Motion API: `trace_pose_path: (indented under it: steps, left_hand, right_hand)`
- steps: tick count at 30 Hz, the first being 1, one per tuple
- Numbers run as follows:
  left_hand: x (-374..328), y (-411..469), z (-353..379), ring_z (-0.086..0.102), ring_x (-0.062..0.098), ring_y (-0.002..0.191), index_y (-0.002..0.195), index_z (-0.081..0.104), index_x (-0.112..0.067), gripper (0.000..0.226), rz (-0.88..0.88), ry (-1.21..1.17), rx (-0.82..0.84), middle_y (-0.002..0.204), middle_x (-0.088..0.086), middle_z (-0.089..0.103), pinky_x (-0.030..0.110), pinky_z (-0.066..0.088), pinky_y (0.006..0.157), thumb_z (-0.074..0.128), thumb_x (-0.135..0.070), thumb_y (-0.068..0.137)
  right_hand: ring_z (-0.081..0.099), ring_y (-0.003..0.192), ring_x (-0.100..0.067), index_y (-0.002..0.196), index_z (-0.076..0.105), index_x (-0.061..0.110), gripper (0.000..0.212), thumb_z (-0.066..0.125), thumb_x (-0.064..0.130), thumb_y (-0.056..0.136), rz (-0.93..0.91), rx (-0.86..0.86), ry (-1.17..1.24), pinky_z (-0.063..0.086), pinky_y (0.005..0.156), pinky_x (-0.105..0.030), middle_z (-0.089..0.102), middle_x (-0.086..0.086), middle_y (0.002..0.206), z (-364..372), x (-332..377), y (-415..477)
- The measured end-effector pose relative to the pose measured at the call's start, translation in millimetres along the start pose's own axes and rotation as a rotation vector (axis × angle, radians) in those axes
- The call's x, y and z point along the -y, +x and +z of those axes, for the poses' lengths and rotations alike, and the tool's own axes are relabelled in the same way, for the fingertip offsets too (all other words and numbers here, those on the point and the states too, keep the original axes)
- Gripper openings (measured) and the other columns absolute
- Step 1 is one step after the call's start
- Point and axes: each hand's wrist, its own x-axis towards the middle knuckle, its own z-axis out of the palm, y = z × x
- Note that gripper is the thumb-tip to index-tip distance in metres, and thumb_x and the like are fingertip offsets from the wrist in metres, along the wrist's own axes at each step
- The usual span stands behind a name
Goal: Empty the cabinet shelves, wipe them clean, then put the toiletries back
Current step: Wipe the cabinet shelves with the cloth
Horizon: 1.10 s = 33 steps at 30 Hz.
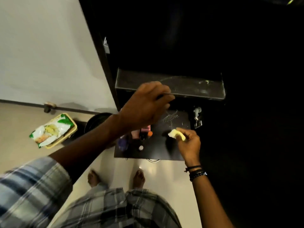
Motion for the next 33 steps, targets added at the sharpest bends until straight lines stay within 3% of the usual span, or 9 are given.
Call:
trace_pose_path:
  steps: [2,5,9,14,17,23,28,31,33]
  left_hand:
    - [15,27,6,0.043,0.027,0.128,0.136,0.043,-0.018,0.044,0.182,0.217,0.118,0.139,0.008,0.047,0.042,0.033,0.104,0.042,-0.036,0.096]
    - [29,61,9,0.031,0.026,0.139,0.144,0.028,-0.018,0.052,0.270,0.291,0.217,0.150,0.006,0.034,0.043,0.023,0.113,0.035,-0.041,0.098]
    - [40,76,23,0.023,0.026,0.142,0.147,0.023,-0.023,0.052,0.292,0.263,0.333,0.154,0.003,0.028,0.043,0.020,0.114,0.028,-0.042,0.099]
    - [45,70,35,0.015,0.026,0.144,0.148,0.020,-0.028,0.050,0.304,0.215,0.332,0.156,0.001,0.022,0.043,0.015,0.116,0.027,-0.040,0.100]
    - [45,71,35,0.014,0.026,0.145,0.148,0.021,-0.028,0.049,0.303,0.213,0.327,0.156,0.001,0.022,0.043,0.013,0.117,0.025,-0.040,0.101]
    - [44,71,35,0.011,0.023,0.146,0.148,0.020,-0.029,0.049,0.267,0.178,0.331,0.157,-0.001,0.019,0.042,0.012,0.117,0.023,-0.040,0.101]
    - [45,73,34,0.012,0.024,0.145,0.148,0.023,-0.026,0.049,0.213,0.147,0.327,0.156,0.001,0.021,0.043,0.014,0.116,0.024,-0.039,0.100]
    - [45,72,34,0.012,0.024,0.145,0.147,0.025,-0.025,0.049,0.176,0.131,0.329,0.157,0.001,0.020,0.043,0.015,0.115,0.024,-0.039,0.100]
    - [44,71,35,0.011,0.023,0.145,0.148,0.024,-0.025,0.049,0.174,0.137,0.323,0.157,0.000,0.019,0.041,0.011,0.114,0.025,-0.040,0.101]
  right_hand:
    - [0.066,0.090,-0.022,0.094,0.074,0.009,0.024,0.064,-0.008,0.079,-0.105,-0.029,-0.093,0.047,0.081,-0.010,0.065,-0.002,0.095,7,-8,12]
    - [0.066,0.094,-0.024,0.099,0.073,0.008,0.022,0.060,-0.002,0.084,-0.137,0.006,-0.260,0.054,0.088,-0.029,0.070,-0.008,0.101,20,-23,32]
    - [0.061,0.106,-0.032,0.110,0.067,0.002,0.026,0.058,0.005,0.087,-0.209,0.095,-0.453,0.049,0.095,-0.037,0.064,-0.018,0.114,38,-33,57]
    - [0.063,0.089,-0.036,0.102,0.069,0.002,0.026,0.057,-0.008,0.081,-0.252,-0.028,-0.415,0.052,0.078,-0.036,0.061,-0.019,0.107,44,-28,88]
    - [0.061,0.100,-0.038,0.116,0.063,0.003,0.034,0.058,0.002,0.083,-0.196,0.130,-0.551,0.051,0.087,-0.041,0.057,-0.018,0.125,53,-45,98]
    - [0.055,0.121,-0.035,0.130,0.056,0.001,0.052,0.041,0.021,0.084,-0.552,0.304,-0.760,0.036,0.110,-0.044,0.056,-0.013,0.135,65,-75,95]
    - [0.028,0.140,-0.034,0.145,0.031,0.002,0.055,0.036,0.026,0.096,-0.153,0.172,-0.790,0.020,0.116,-0.044,0.034,-0.019,0.149,61,-58,142]
    - [0.023,0.145,-0.029,0.148,0.026,0.006,0.060,0.027,0.030,0.093,-0.379,0.311,-0.765,0.010,0.119,-0.045,0.027,-0.014,0.155,91,-48,126]
    - [0.025,0.144,-0.028,0.148,0.026,0.006,0.060,0.029,0.028,0.093,-0.487,0.382,-0.796,0.015,0.120,-0.045,0.027,-0.014,0.155,93,-56,114]
